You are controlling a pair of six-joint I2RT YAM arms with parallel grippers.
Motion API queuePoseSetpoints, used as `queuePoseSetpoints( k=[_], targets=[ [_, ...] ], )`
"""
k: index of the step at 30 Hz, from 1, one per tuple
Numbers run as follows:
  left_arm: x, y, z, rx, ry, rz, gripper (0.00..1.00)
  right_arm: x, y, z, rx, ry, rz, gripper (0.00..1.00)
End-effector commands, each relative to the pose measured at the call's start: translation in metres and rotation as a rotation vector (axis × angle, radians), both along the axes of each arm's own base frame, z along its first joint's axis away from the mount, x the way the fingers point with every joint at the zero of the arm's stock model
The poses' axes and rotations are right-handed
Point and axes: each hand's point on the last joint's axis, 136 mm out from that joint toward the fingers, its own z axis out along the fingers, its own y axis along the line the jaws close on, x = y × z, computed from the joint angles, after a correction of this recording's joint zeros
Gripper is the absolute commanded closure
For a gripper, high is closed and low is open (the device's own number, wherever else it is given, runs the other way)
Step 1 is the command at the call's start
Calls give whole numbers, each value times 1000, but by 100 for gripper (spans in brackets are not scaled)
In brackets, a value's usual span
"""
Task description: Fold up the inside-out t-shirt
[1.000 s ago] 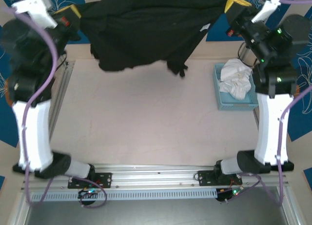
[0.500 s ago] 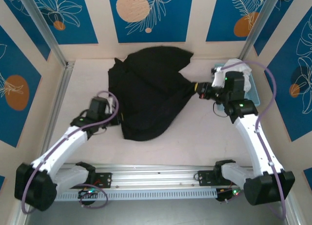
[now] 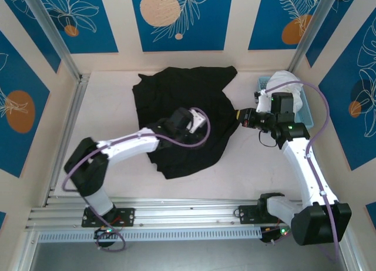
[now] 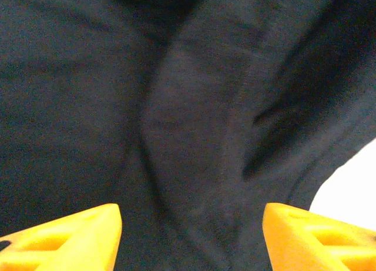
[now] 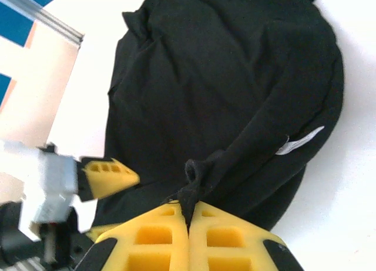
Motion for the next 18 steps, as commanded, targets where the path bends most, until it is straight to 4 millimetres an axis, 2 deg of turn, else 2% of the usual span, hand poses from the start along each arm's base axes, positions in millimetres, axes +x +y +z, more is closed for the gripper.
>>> queuePoseSetpoints(
  k=[1,6,10,12,14,16,18],
  targets=[
    [-10,-23,-16,12,11,-151,39,-3,-6,0,16,20,-12,100],
    [4,-22,-44,105,13,-128,49,0,-5,0,34,28,-7,100],
    [11,-20,-55,129,9,-100,70,0,-5,-2,36,33,-8,100],
    [13,-19,-55,131,5,-87,81,0,-6,-2,33,36,-13,100],
    [15,-16,-52,121,8,-76,98,-1,-8,-1,31,29,-17,100],
    [15,-12,-43,94,18,-65,100,-1,-10,1,27,23,-26,100],
    [12,-9,-25,28,30,-61,100,-2,-13,2,15,15,-42,100]
  ],
)
